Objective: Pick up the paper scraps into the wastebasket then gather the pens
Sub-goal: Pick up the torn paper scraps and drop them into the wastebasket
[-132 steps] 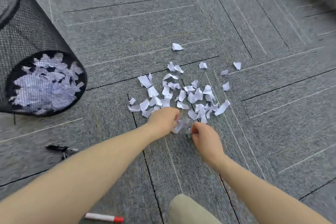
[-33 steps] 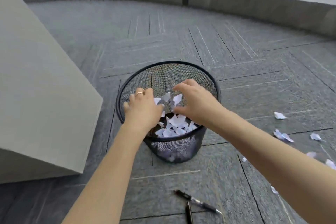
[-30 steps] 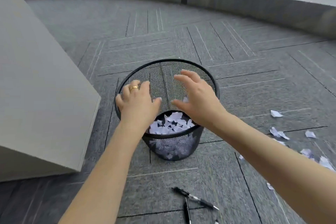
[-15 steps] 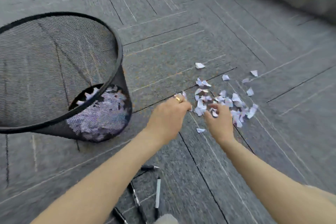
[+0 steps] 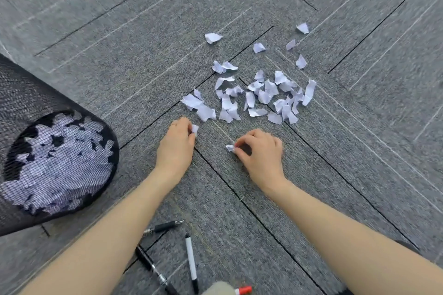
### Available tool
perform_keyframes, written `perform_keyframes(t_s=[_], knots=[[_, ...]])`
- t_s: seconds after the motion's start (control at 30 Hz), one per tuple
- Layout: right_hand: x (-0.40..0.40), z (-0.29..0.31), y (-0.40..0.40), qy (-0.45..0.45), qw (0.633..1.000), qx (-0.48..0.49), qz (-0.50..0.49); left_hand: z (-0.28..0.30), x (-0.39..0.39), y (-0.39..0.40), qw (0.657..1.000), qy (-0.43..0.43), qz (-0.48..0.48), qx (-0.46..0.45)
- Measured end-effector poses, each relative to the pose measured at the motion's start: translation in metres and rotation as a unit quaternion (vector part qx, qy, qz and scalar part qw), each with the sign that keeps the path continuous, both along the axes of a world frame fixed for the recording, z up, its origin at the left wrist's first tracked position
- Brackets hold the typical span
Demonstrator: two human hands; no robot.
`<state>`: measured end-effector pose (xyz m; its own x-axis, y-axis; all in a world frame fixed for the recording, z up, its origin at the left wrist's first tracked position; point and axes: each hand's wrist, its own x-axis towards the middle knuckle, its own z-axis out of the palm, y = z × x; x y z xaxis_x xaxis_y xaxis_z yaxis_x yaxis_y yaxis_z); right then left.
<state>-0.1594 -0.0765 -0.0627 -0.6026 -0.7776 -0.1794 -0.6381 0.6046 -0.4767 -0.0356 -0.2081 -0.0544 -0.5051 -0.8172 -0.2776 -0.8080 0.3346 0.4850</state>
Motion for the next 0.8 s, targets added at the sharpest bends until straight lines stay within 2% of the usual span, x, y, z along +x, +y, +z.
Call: perform_keyframes(t_s=[0.13, 0.23, 0.33, 0.43, 0.5, 0.67, 0.8], knots=[[-0.008, 0.003, -0.005, 0.008, 0.998, 0.027, 0.051, 0.007, -0.005, -0.003, 0.998, 0.054, -0.004, 0.016], [-0.018, 0.009, -0.02, -0.016, 0.999, -0.016, 0.031, 0.015, -0.017, -0.013, 0.996, 0.079, -0.033, -0.027], [-0.027, 0.009, -0.049, 0.006, 0.998, -0.028, 0.048, 0.014, -0.037, -0.026, 0.995, 0.031, -0.07, -0.061], [-0.034, 0.003, -0.069, 0.017, 0.996, 0.014, 0.086, 0.004, -0.05, -0.027, 0.993, -0.06, -0.101, 0.013], [-0.035, 0.002, -0.074, -0.011, 0.997, 0.013, 0.08, -0.006, -0.051, -0.023, 0.989, -0.09, -0.118, 0.013], [-0.025, 0.0, -0.074, -0.027, 0.997, -0.048, 0.053, -0.01, -0.046, -0.017, 0.985, -0.018, -0.124, -0.12], [-0.023, -0.002, -0.078, -0.048, 0.996, -0.066, 0.021, -0.007, -0.055, -0.022, 0.984, 0.02, -0.153, -0.087]])
